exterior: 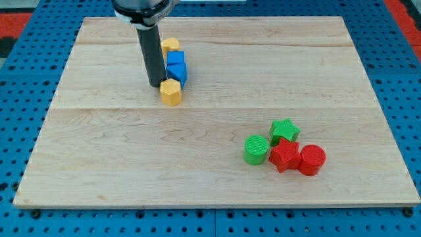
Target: Slide the yellow hexagon towards the green circle
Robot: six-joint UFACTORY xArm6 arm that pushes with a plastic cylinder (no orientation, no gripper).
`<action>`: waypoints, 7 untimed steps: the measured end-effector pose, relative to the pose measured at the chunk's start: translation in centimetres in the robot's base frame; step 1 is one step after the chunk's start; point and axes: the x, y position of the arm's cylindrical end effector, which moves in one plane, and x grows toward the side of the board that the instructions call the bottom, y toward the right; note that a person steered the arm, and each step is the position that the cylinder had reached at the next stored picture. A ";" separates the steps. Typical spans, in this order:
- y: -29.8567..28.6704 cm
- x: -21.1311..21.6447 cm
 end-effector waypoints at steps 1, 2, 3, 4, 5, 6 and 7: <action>1.3 0.9; 1.5 6.8; 7.4 12.8; 8.6 11.8; 1.6 11.6; -4.9 8.5; 0.9 7.1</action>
